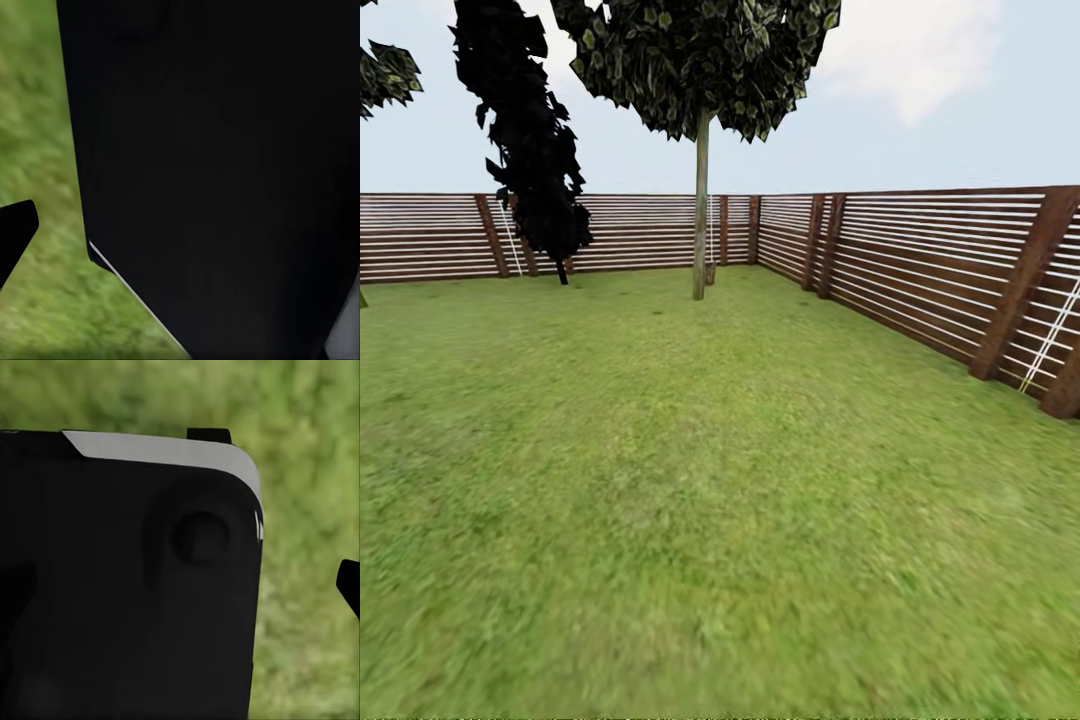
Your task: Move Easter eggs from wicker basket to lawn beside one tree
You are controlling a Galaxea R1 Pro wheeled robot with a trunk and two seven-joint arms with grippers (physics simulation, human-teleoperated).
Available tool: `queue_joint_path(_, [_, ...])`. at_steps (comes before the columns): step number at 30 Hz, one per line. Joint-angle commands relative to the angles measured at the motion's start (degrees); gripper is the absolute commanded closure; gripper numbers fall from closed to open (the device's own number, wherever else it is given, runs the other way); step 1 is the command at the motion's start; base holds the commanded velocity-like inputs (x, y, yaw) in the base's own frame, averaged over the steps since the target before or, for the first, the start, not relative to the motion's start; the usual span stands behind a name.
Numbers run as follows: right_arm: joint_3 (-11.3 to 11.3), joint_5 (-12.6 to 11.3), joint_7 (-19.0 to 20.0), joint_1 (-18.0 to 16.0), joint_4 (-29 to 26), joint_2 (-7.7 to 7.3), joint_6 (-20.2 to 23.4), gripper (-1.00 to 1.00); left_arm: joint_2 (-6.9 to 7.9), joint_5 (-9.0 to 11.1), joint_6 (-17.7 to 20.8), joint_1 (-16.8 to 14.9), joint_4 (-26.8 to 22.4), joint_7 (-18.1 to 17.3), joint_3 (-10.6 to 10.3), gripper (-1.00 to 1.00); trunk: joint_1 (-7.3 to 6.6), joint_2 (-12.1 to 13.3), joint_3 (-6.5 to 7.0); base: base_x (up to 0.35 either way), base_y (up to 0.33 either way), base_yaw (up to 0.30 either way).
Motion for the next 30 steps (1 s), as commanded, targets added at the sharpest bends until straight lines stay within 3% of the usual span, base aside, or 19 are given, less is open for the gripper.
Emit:
queue_joint_path(1, [0.0,0.0,0.1,0.0,0.1,0.00,-0.2,-1.00,0.00,0.1,-0.1,0.0,-0.1,0.0,0.0,-1.00,0.00,0.0,-0.14,0.000,0.000,0.000])
queue_joint_path(11, [0.0,0.0,0.1,0.0,0.1,-0.06,-0.2,-1.00,0.00,0.1,-0.1,0.0,-0.1,0.0,0.0,-1.00,0.00,0.0,-1.04,0.000,0.000,-0.021])
queue_joint_path(30, [0.0,0.0,0.1,0.0,0.1,-0.01,-0.2,-1.00,0.00,0.1,-0.1,0.0,-0.1,0.0,0.0,-1.00,0.00,0.0,-2.70,0.000,0.000,-0.114])
